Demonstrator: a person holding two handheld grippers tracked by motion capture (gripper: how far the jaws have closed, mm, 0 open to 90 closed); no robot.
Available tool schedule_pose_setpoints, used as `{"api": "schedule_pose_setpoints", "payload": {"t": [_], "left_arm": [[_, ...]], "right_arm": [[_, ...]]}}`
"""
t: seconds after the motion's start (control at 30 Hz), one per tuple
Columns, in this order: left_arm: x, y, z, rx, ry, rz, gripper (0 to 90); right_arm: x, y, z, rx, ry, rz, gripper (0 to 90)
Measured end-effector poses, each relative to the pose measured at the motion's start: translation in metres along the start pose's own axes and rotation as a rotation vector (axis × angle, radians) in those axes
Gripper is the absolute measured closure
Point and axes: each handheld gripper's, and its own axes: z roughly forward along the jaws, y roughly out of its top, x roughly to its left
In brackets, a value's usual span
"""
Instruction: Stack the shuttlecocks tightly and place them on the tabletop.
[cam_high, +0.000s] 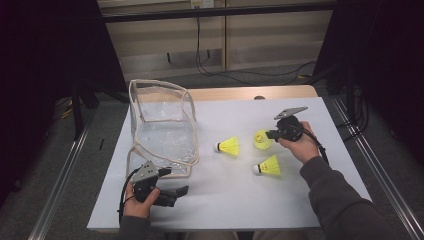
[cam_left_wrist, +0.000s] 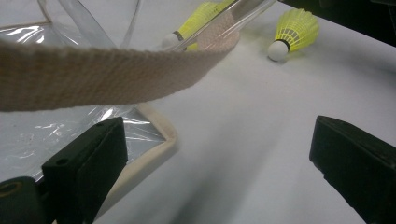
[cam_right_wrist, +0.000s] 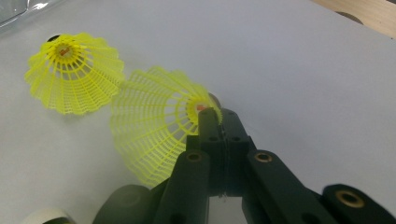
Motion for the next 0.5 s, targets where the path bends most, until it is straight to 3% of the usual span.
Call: {"api": "schedule_pose_setpoints", "payload": {"t": [0.13,0.23,0.5], "left_arm": [[0.0,0.0,0.0,0.0,0.0,-0.001,4.3],[0.0,0.0,0.0,0.0,0.002,0.0,4.3],[0.0,0.0,0.0,-0.003,0.001,0.003,4.3]], "right_arm": [[-0.004,-0.005,-0.006,-0.02,0.038,0.026,89.6],[-0.005,-0.01,-0.009,-0.02,0.042,0.032,89.2],[-0.012,-0.019,-0.011,-0.022,-0.003,0.069,83.7]]}}
